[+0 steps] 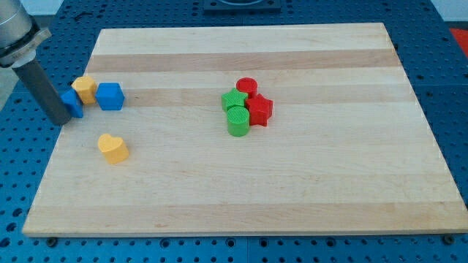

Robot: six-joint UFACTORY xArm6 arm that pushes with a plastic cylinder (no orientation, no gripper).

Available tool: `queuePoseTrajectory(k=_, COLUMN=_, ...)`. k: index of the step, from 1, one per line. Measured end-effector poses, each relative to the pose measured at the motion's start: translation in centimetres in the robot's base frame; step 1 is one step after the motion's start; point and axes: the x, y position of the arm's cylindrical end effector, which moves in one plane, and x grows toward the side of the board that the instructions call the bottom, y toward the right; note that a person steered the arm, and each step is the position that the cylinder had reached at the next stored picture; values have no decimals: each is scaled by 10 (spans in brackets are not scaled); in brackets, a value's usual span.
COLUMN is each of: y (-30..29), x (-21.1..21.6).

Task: Slide the yellow heart to the blue cube

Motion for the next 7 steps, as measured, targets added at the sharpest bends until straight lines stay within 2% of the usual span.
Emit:
queuePoseTrajectory(k=1, y=0, x=3)
queuePoseTrajectory(k=2, y=9, x=28)
queuePoseTrajectory(k=4, y=45, x=100)
queuePoseTrajectory(k=5, y=109, x=108)
queuePoseTrajectory(k=6, y=146, x=96)
queuePoseTrajectory(k=7, y=122, x=82)
